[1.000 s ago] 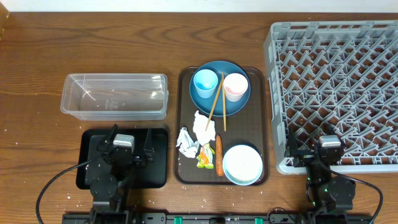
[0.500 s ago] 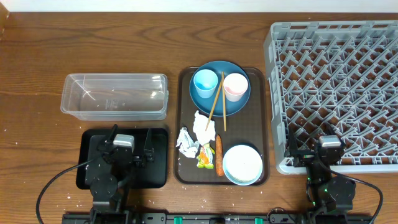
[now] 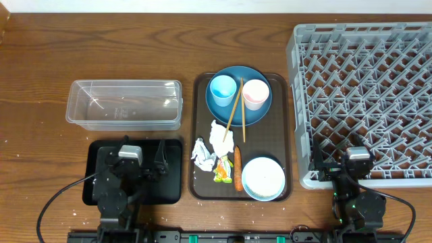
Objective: Sort waste into correct bins and load items into the dishwasher rack
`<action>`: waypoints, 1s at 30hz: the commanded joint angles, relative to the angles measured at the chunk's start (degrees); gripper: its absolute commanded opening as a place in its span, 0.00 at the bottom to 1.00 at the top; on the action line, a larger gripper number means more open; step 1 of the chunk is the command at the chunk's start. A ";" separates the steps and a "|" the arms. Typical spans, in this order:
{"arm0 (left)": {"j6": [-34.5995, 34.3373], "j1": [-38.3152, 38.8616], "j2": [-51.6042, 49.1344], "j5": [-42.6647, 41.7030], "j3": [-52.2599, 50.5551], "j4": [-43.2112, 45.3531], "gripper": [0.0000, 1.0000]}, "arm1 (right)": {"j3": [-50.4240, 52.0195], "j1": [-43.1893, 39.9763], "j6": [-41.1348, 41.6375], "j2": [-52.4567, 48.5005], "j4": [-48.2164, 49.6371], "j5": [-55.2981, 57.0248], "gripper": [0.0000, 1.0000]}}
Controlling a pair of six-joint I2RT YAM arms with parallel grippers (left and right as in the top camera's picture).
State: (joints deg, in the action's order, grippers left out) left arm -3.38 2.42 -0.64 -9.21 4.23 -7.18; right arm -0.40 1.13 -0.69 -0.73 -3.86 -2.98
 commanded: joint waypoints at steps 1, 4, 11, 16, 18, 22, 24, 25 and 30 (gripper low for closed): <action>-8.37 0.20 0.00 -4.00 8.46 -3.74 0.95 | 0.09 -0.20 -0.24 -0.02 -0.20 -0.02 0.99; -8.35 0.20 -2.60 -5.97 17.57 -12.79 0.95 | 0.09 -0.20 -0.24 -0.02 -0.20 -0.02 0.99; -8.39 0.20 -18.40 -18.71 42.97 -31.06 0.95 | 0.09 -0.20 -0.24 -0.02 -0.20 -0.02 0.99; -8.33 0.20 -34.16 -20.15 64.19 -53.51 0.95 | 0.09 -0.20 -0.24 -0.02 -0.20 -0.02 0.99; -8.31 0.20 -39.69 -20.11 70.07 -61.77 0.95 | 0.09 -0.20 -0.24 -0.02 -0.20 -0.02 0.99; -8.28 0.17 -47.56 -19.61 75.08 -69.07 0.95 | 0.09 -0.20 -0.24 -0.02 -0.20 -0.02 0.99; -8.35 0.17 -49.94 -19.50 75.08 -69.09 0.95 | 0.09 -0.20 -0.24 -0.02 -0.20 -0.02 0.99; -8.33 0.20 -51.04 -20.04 75.08 -69.11 0.95 | 0.09 -0.20 -0.24 -0.02 -0.20 -0.02 0.99; -8.39 0.20 -54.38 -20.65 73.46 -70.55 0.95 | 0.09 -0.20 -0.24 -0.02 -0.20 -0.02 0.99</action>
State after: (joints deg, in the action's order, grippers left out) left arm -11.81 2.44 -54.54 -28.58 78.37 -77.06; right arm -0.40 1.13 -0.69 -0.75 -3.84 -2.96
